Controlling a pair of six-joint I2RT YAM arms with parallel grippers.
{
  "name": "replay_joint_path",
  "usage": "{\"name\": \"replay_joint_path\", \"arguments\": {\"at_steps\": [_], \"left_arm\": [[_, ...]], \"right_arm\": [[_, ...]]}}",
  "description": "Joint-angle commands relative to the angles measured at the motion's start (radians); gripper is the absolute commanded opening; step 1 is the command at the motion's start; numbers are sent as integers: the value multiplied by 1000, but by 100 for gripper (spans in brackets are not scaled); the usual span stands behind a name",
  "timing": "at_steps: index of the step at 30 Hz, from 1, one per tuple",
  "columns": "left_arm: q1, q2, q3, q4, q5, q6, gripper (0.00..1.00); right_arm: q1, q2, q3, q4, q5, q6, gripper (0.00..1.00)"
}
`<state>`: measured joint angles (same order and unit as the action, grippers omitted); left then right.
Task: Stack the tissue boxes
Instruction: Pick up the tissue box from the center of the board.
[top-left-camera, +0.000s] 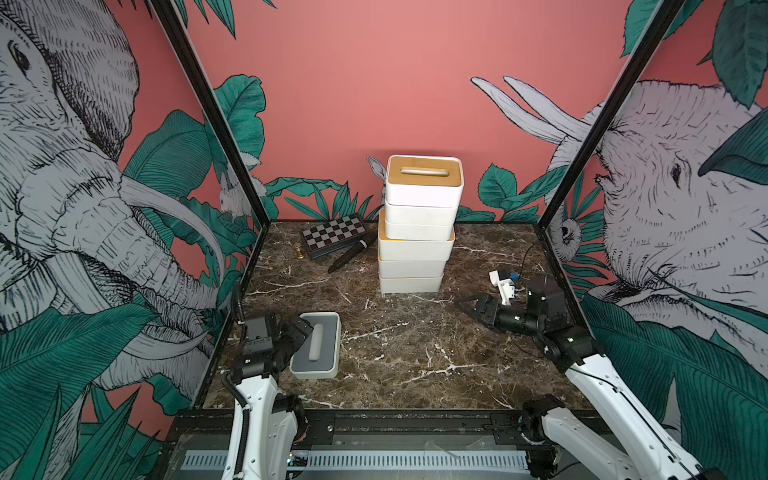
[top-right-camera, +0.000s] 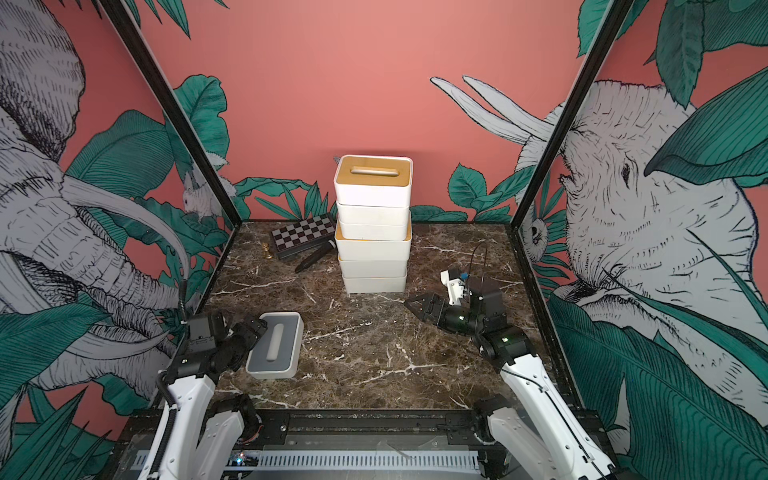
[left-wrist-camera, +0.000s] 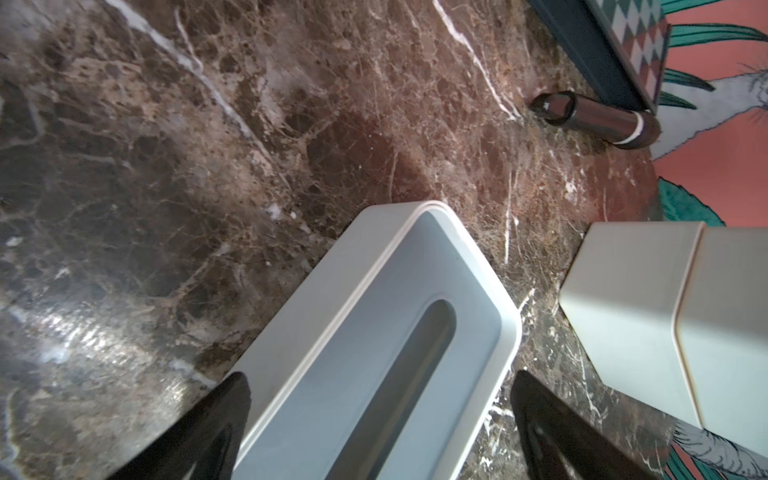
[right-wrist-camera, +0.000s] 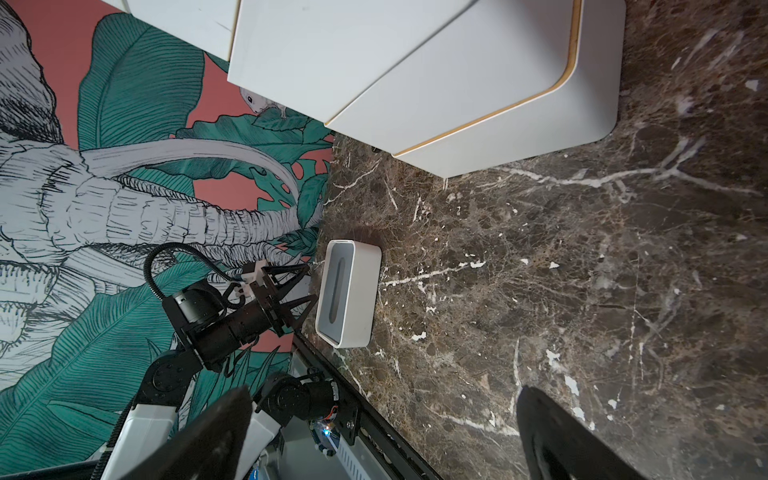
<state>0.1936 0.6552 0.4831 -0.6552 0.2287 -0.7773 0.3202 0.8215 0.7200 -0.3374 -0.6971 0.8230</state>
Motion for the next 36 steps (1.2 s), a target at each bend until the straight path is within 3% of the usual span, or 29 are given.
{"name": "replay_joint_path", "arguments": {"at_steps": [1,10,21,30,32,36], "left_arm": [[4,-9,-27,-23,70,6,99],[2,-90,-71,-56,167,-38,100],[-72,-273,-98,-174,164,-112,100],[-361,-209,-102,-55,10,-275,100],[-419,-176,-66,-58,-53,-260,99],[-424,-95,82,-197,-178,-150,99]], "right_arm": [[11,5,-10,68,-13,21,99],[20,-16,-10,44,-3,16,99],[32,-8,-23,78,-3,38,99],[51,-7,-17,72,8,42,99],[54,-11,-17,68,9,45,99],[57,-22,-20,55,15,44,99]]}}
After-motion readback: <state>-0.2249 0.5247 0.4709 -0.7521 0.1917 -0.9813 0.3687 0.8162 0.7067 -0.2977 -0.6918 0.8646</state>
